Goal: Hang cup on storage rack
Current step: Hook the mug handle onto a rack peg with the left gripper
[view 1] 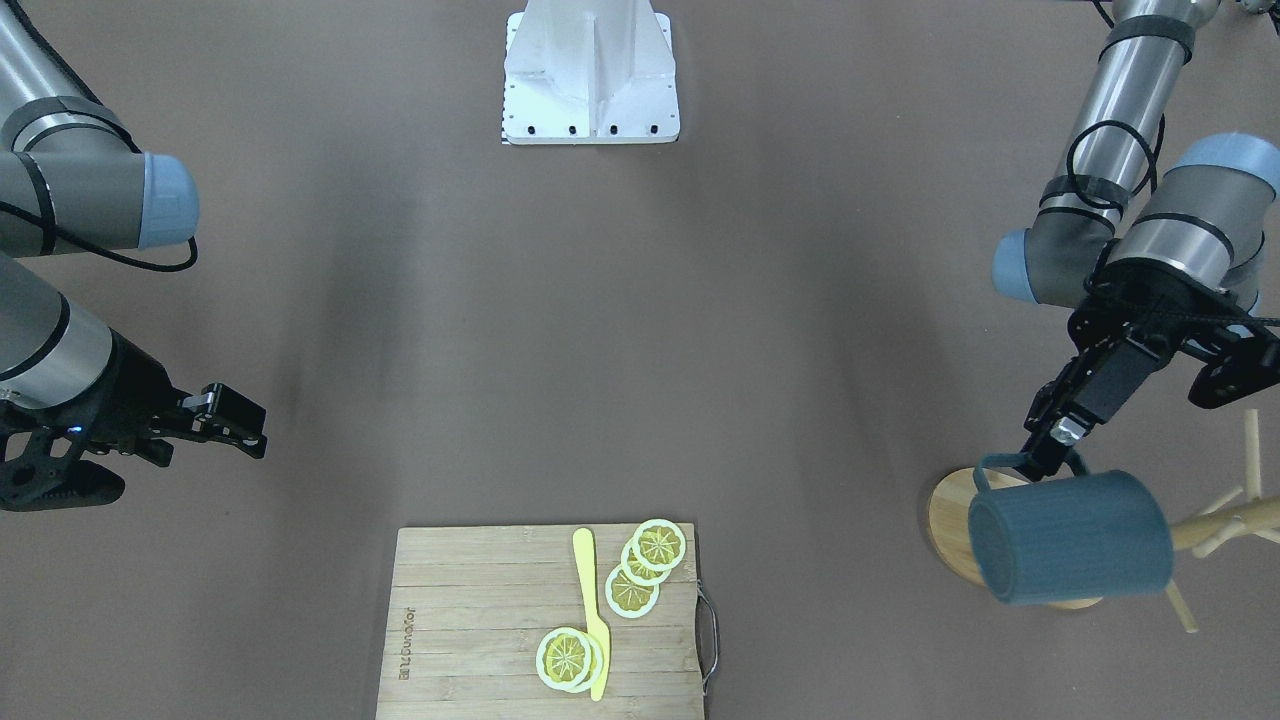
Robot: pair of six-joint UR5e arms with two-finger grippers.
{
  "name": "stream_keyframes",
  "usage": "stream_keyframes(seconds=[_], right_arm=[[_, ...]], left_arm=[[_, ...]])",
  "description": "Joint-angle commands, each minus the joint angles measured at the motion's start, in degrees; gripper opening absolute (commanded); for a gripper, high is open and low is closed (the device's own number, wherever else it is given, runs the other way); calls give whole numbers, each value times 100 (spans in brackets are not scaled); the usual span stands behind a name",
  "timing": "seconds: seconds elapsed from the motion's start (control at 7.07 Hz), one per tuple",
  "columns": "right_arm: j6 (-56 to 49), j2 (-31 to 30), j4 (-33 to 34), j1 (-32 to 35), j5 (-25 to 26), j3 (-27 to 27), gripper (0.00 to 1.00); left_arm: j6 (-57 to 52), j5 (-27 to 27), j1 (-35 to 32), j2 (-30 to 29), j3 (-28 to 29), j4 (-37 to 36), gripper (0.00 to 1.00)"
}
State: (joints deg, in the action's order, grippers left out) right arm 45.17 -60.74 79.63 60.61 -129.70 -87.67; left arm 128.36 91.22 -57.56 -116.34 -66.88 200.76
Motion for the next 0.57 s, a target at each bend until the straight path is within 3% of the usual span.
stream_keyframes(seconds=[0.0,0.28,0.42], right_arm=[[0,18,0,-5,67,-31,100],[0,18,0,-32,85,-66,100],[9,27,0,-40,94,-66,100]], left_arm=[[1117,-804,16,-21,202,393,0],[1750,-1621,77,-91,368,385,0],[1823,-1773,139,-82,447,394,0]])
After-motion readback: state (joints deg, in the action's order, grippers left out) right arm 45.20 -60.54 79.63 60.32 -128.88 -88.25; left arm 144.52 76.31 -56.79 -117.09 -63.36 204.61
